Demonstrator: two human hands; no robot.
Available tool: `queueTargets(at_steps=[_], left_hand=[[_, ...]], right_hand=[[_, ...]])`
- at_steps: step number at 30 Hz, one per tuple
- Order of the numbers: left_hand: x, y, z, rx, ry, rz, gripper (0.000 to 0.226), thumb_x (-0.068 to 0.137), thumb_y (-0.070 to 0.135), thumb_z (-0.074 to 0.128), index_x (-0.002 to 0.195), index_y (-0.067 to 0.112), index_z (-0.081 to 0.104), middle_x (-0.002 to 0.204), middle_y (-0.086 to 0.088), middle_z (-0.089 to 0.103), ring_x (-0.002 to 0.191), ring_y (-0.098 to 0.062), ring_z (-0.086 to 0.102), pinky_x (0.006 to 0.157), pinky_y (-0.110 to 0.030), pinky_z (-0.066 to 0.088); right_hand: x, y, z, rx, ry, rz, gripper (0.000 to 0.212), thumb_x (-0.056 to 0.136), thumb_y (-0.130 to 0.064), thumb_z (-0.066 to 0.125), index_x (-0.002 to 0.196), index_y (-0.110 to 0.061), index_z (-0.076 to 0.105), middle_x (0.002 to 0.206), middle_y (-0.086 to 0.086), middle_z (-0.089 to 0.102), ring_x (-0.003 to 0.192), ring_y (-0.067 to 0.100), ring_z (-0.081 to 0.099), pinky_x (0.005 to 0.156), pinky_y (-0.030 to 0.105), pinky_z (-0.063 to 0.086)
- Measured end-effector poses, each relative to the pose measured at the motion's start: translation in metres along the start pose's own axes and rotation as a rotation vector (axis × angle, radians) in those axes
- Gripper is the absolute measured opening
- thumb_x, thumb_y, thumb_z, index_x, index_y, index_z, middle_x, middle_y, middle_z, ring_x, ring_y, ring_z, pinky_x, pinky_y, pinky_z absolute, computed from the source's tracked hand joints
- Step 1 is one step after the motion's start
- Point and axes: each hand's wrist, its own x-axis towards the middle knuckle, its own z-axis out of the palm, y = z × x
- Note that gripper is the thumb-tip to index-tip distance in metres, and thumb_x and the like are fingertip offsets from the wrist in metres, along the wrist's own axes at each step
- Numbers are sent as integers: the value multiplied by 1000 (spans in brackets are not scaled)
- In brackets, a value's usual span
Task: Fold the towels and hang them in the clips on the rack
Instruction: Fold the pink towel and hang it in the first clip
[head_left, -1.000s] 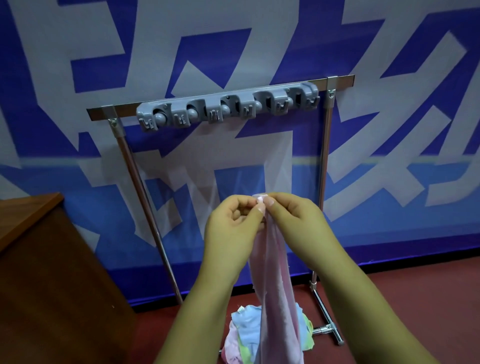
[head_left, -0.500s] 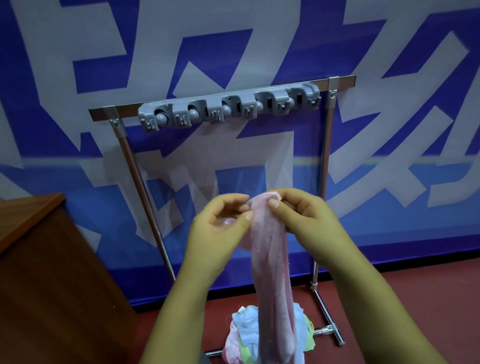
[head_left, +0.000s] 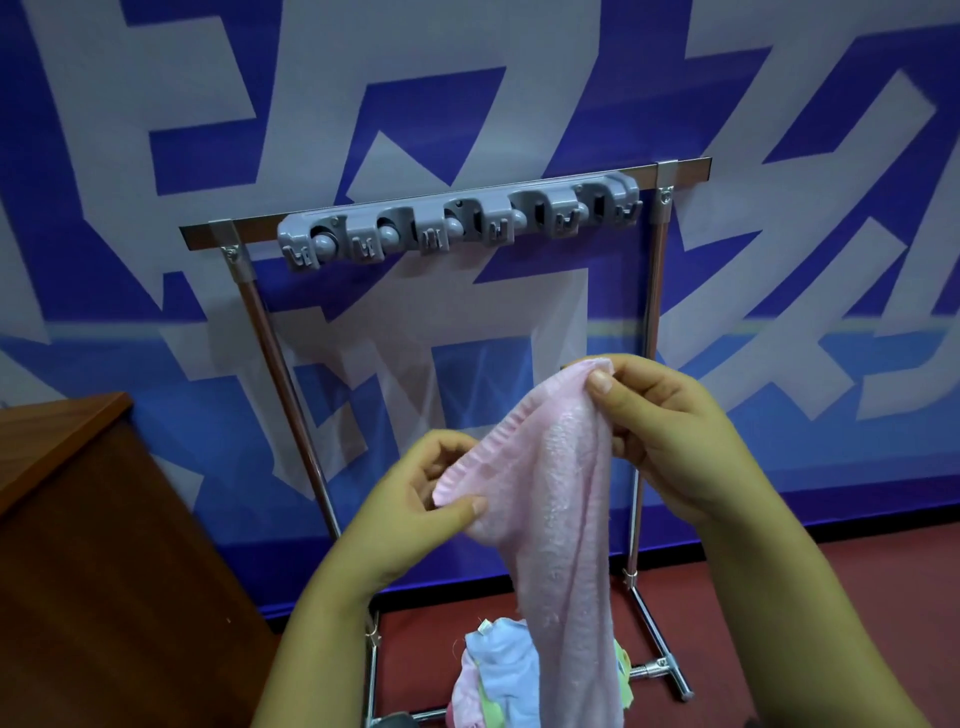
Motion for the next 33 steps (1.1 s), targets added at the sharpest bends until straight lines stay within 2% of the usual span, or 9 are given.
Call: queueTargets(at_steps=[4,6,8,12,17,20,23,27,33], left_hand=[[0,2,-2,-75,52,18,59,78,-12,65,117,31,60,94,14,68,88,-8,66,77,-22,54],[1,3,-5,-42,87,64,50,74,-8,68,105,31,70,97,10,71,89,-8,66,77,-20,53],[3,5,-9,23,123,77,32,71,-4,75,90,22,74,88,6,71,81,-11,64,75,-18,52],[7,9,-17,72,139,58,9,74,-3,69,79,5,66,73,5,68,74,-9,64,71,-18,53],[13,24,-26,102,189,141,11,81,-3,63,80,7,63,70,11,67,69,-1,62,68,-14,51],[18,37,-32,53,274,262,21,80,3,65,78,24,68,75,13,67,73,-1,60,70,-16,52],[19,45,-32,-71,339,320,25,76,10,68,81,34,71,79,14,67,79,-3,61,74,-17,53],[19,40,-23,-161,403,206,29,75,10,62,99,27,66,75,12,66,79,-4,63,76,-17,54],[8,47,-24,-219,429,195,17,65,20,69,81,19,66,72,7,69,72,-6,64,67,-17,54]], right_hand=[[1,-3,-3,28,58,-3,18,91,-13,48,95,-8,65,65,-8,67,57,1,60,50,13,46],[1,-5,-5,34,76,-7,19,90,-14,49,95,-8,66,65,-8,67,57,1,60,51,13,46],[1,-8,-7,32,76,-12,20,91,-14,48,97,-7,66,65,-7,68,57,2,61,51,13,46],[-1,-8,-11,-23,104,-2,20,92,-12,49,97,-9,68,66,-8,67,55,1,59,50,13,45],[0,-7,-17,-213,222,-47,17,90,-16,58,90,-23,74,86,-3,74,81,11,66,69,26,55],[0,-20,-16,-206,227,-147,15,86,-14,61,91,-21,74,87,-1,74,83,13,68,73,28,58],[-1,-31,-15,-180,212,-202,15,79,-14,64,91,-19,72,83,-3,74,82,12,69,69,23,57],[0,-24,-15,-100,257,-188,17,80,-1,64,85,-17,67,69,-8,70,69,6,64,61,20,55],[-8,-27,-13,19,195,-250,15,65,-6,66,69,-18,59,70,-4,68,64,8,62,53,18,51]])
